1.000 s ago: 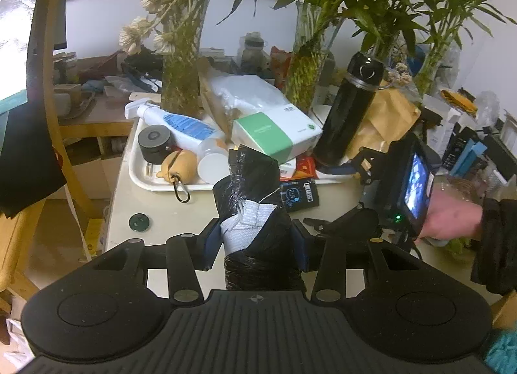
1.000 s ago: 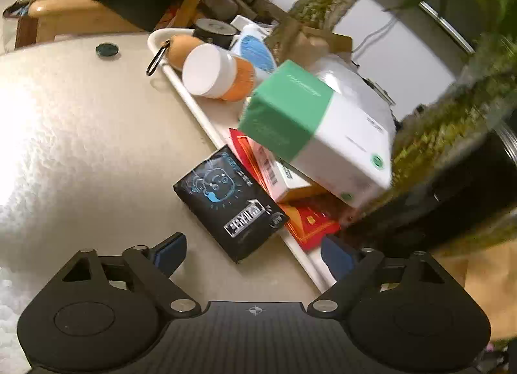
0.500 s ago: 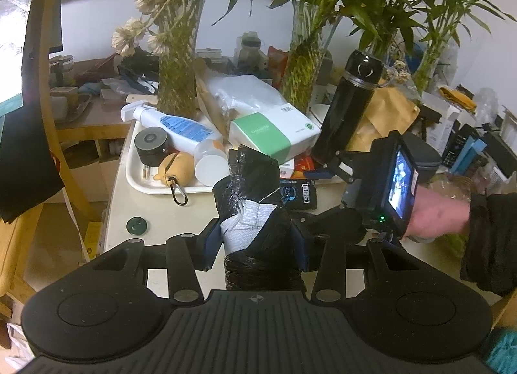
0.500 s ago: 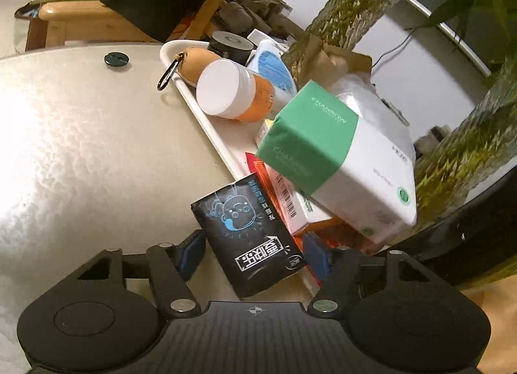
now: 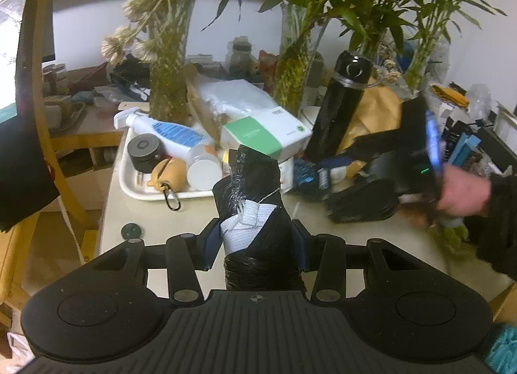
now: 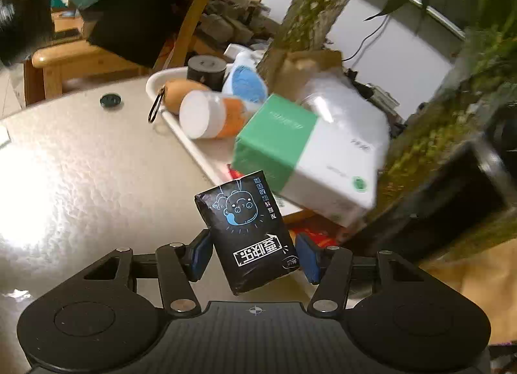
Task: Organize soft objects
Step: 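Carry the black bundle and black packet over the box with both grippers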
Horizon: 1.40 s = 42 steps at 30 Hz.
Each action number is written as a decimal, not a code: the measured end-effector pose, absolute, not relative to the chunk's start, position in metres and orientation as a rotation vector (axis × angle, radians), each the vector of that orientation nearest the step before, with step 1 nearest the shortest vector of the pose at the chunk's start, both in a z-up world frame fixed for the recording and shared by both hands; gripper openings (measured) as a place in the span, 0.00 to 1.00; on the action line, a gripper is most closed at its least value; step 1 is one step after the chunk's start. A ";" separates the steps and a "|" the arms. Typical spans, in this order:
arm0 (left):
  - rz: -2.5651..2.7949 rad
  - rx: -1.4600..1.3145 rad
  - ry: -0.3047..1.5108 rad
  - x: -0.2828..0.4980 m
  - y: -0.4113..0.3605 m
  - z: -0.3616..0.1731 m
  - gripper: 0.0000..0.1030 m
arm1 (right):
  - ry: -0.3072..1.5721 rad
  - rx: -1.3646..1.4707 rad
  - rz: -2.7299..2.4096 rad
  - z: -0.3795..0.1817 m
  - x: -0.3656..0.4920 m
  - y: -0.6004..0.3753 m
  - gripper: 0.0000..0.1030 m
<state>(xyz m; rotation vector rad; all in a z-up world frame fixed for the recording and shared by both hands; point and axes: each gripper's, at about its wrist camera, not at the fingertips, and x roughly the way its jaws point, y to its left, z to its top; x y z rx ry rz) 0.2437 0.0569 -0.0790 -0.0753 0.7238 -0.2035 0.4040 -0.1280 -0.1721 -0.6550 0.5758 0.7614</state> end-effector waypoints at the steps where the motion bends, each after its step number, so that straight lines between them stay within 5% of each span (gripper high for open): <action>1: -0.198 -0.077 0.725 0.244 0.058 -0.079 0.43 | 0.575 -0.651 0.758 -0.167 0.403 -0.131 0.57; 23: -0.145 -0.046 0.734 0.240 0.038 -0.070 0.43 | 0.625 -0.525 0.596 -0.108 0.327 -0.230 0.57; 42: -0.195 0.002 0.644 0.179 0.014 -0.005 0.43 | 0.557 -0.398 0.533 -0.031 0.223 -0.263 0.57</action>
